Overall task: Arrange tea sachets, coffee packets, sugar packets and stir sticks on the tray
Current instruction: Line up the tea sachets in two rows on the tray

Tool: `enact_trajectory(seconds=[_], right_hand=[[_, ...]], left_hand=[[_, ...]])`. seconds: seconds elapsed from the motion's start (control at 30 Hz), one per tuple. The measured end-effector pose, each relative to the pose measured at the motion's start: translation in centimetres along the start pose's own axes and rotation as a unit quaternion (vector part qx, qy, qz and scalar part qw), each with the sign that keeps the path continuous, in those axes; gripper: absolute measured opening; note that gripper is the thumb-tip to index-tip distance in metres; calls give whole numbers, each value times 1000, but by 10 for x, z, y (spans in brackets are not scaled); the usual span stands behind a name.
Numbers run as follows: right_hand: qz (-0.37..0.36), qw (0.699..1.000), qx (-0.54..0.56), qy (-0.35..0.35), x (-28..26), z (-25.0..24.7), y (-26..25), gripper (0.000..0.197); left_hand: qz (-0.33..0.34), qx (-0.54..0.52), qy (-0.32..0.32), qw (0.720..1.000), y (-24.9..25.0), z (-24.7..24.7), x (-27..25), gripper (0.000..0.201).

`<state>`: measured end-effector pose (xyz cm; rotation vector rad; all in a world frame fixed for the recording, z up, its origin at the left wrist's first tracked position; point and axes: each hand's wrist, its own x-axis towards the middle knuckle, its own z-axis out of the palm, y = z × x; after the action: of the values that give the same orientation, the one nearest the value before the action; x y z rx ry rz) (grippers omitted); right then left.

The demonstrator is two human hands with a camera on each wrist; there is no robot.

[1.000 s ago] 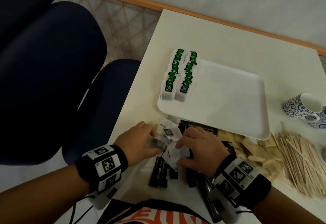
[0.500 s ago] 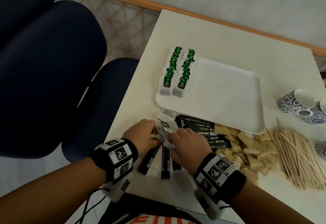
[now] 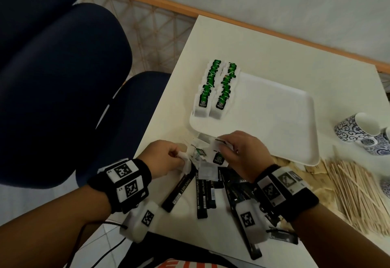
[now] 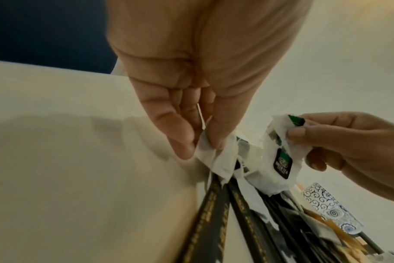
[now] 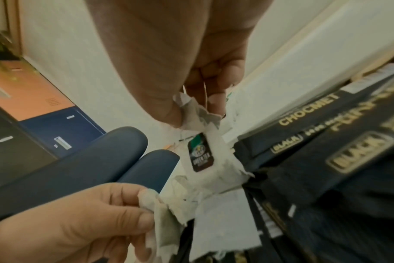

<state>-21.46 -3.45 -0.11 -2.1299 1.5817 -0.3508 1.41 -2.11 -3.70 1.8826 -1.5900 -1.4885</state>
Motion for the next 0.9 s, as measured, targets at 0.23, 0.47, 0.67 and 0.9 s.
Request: enact_trajectory(seconds=[0.23,0.47,0.67,0.9], right_hand=[[-32,996,-55,-65,18,21,-11,29],[-75,977,-144,-138,9,37,-19,65],[-70,987,-119,-84,18,51,-17,36],[-28,994,-11,-105,26,21,-19,35]], left_hand=[[6,-42,45,998,8,-4,7,8],[35,10,-11,999,13,8,18,57],[66,80,-19,994,24,18,22,57],[49,-21,14,998,34,10,21,20]])
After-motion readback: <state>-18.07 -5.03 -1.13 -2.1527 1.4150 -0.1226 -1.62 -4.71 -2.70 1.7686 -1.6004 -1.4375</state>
